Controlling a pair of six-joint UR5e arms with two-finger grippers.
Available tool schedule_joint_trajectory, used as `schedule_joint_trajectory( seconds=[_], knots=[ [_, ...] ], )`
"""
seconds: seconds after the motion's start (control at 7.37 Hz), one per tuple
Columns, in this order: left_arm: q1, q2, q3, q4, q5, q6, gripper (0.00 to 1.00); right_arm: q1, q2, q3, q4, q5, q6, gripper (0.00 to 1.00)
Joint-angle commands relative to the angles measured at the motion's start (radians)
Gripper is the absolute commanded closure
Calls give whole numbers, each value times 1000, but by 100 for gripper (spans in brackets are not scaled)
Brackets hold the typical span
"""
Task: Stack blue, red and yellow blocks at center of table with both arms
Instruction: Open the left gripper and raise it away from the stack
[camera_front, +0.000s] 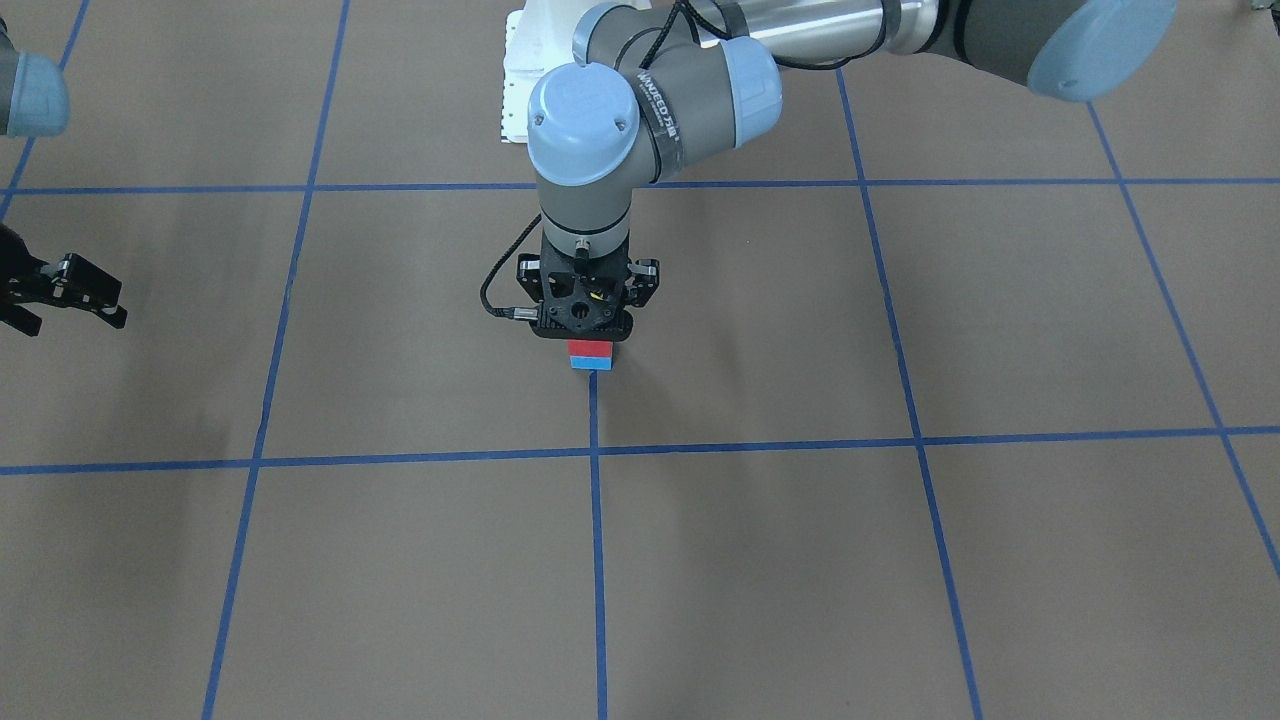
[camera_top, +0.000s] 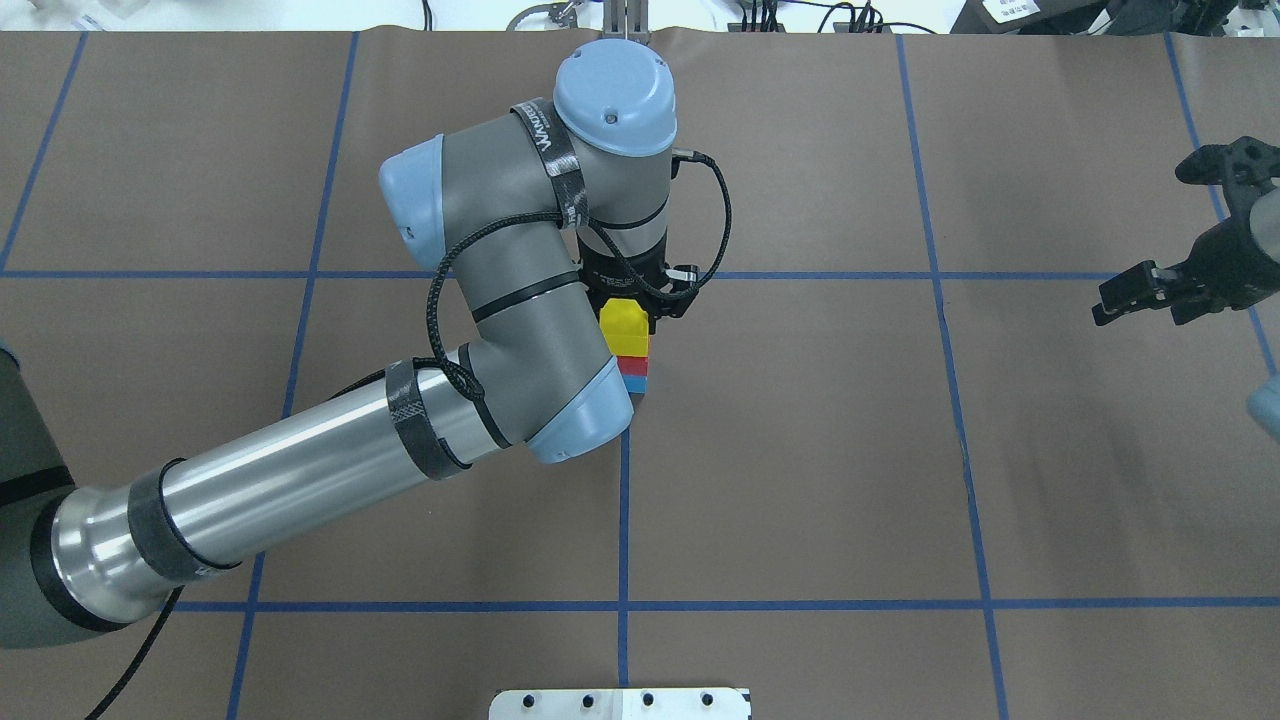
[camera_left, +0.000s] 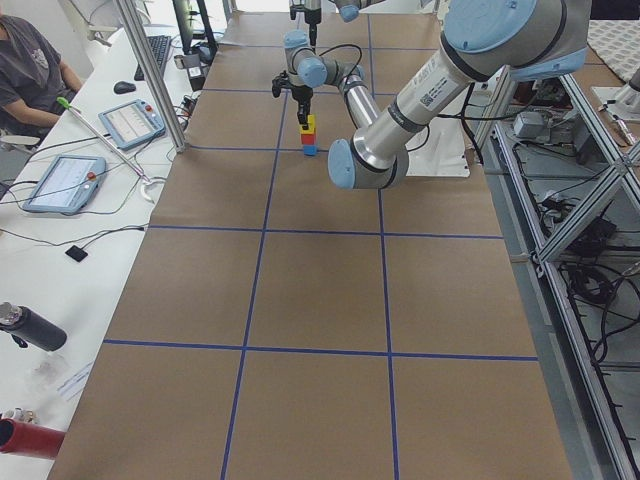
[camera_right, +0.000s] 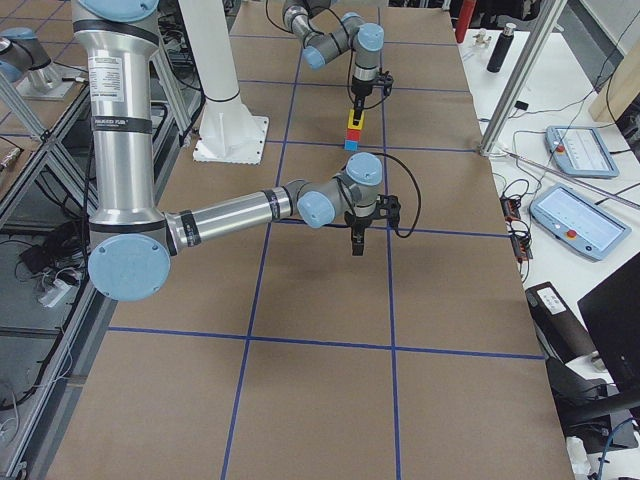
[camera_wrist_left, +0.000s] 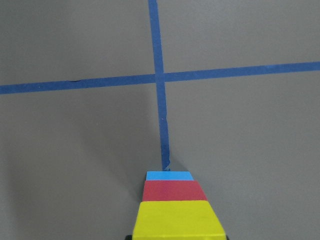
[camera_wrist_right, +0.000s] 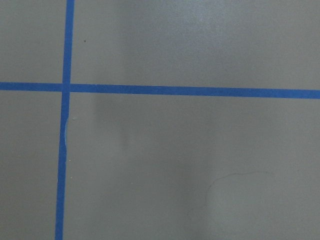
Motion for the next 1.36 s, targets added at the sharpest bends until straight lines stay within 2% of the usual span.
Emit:
schedule_joint_trajectory(
  seconds=[0.0,0.14,0.81,0.95,1.22],
  knots=[
    [2,0,2,-16,0,-6,16,0,0,0,0,-1,0,0],
    [2,0,5,-20,0,-7,1,0,0,0,0,-1,-2,0],
    [-5,0,-25,-6,2,-9,1,0,0,5,0,2,-2,0],
    [-21,35,-91,28,0,-7,1,2,-3,6,0,2,-2,0],
    [-78,252,-388,127,-2,70,1,20,-11,2,0,2,-9,0]
  ],
)
